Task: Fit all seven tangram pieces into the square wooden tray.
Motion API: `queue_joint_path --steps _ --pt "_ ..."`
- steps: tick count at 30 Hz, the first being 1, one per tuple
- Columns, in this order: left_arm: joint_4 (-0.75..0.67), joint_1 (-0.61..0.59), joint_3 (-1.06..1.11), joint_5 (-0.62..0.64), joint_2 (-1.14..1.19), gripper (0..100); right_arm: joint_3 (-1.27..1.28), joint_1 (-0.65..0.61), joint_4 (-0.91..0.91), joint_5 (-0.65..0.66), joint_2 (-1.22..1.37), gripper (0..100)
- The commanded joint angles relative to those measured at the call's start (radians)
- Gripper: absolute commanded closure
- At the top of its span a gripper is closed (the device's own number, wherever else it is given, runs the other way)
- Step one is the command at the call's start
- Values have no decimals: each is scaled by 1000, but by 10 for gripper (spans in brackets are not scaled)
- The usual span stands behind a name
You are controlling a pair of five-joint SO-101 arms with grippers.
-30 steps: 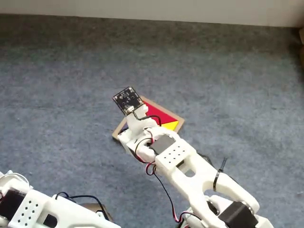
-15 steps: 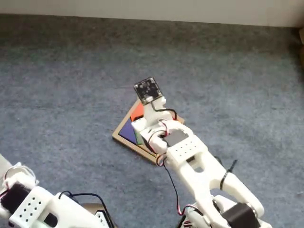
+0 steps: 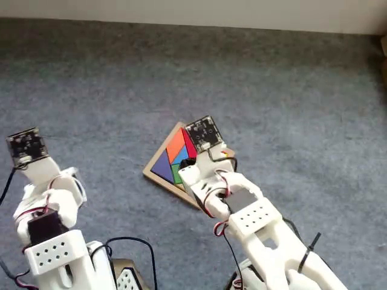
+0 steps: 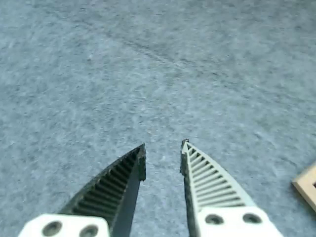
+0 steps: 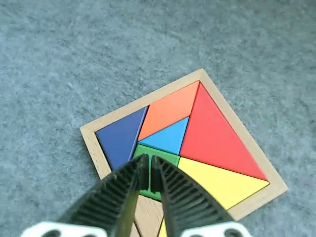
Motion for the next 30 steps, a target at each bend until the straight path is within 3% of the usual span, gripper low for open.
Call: queue_joint_path --steps 1,3,7,14,22,30 --pt "14 136 -53 20 -13 875 18 27 -19 9 -96 976" --pt "15 191 -51 20 -13 882 45 27 -19 9 -134 976" --pt "20 269 -51 12 -13 992 110 27 -19 9 -226 976" --pt "80 282 -42 12 -97 987 216 27 -19 9 -464 976" --pt "110 286 128 9 -565 995 367 77 -12 9 -730 976" --pt "123 288 165 -21 -504 995 533 208 -12 9 -914 976"
